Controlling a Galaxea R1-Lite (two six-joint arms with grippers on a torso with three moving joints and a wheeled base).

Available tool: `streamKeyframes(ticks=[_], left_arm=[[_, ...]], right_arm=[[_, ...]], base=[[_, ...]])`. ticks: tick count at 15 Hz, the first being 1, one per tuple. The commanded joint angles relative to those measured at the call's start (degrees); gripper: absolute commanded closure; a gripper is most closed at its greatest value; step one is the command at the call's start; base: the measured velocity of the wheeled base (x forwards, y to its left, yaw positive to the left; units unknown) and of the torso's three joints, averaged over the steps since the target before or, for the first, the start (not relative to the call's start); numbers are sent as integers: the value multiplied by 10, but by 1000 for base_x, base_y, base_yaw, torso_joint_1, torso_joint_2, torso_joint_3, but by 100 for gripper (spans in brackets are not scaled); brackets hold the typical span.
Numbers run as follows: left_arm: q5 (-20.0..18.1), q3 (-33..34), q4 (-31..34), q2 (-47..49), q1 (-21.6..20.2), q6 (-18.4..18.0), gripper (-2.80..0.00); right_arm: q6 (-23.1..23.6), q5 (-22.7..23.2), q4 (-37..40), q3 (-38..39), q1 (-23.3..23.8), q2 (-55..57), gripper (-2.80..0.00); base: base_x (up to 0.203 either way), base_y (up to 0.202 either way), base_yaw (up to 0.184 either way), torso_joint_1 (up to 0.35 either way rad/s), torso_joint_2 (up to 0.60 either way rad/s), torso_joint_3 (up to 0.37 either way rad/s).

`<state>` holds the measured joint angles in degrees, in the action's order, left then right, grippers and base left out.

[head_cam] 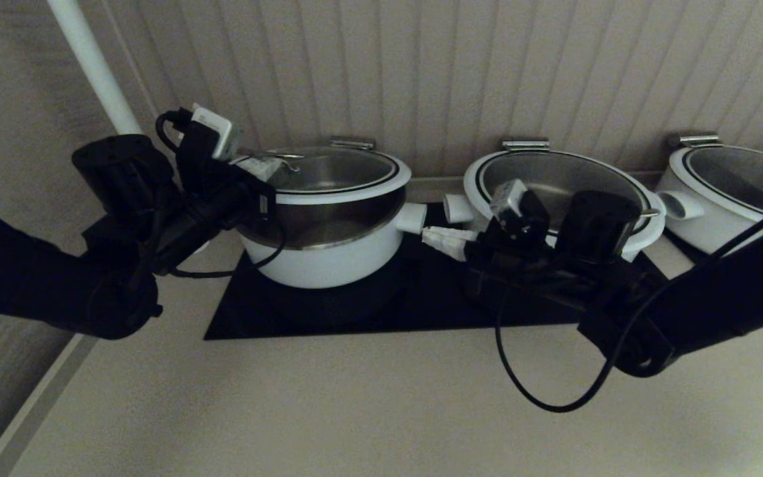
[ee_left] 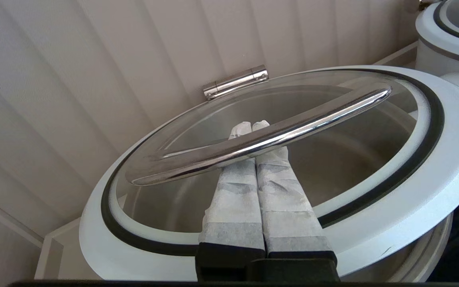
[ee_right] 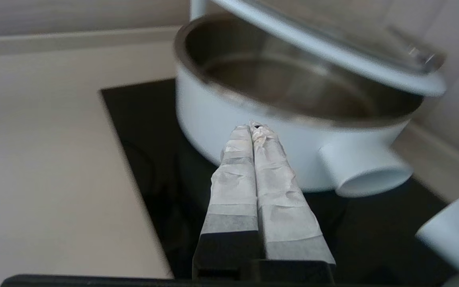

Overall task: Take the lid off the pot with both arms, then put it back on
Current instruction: Hold the pot lid with the right arm

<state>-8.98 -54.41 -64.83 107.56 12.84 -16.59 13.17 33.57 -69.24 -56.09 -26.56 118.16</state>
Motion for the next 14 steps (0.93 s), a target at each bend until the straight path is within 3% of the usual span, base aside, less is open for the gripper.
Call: streamKeyframes(ticks=[1, 9, 14], left_arm=[[-1, 0, -4, 1, 0, -1, 0], [0, 0, -4, 1, 0, 6, 0], [0, 0, -5, 1, 0, 6, 0]], right_arm=[[1, -1, -15, -22, -4, 28, 0], [2, -32, -47, -130, -37, 96, 0], [3, -64, -53, -152, -38, 115, 0]], base=[[0, 0, 0, 0, 0, 0], [0, 0, 0, 0, 0, 0], [0, 0, 0, 0, 0, 0]])
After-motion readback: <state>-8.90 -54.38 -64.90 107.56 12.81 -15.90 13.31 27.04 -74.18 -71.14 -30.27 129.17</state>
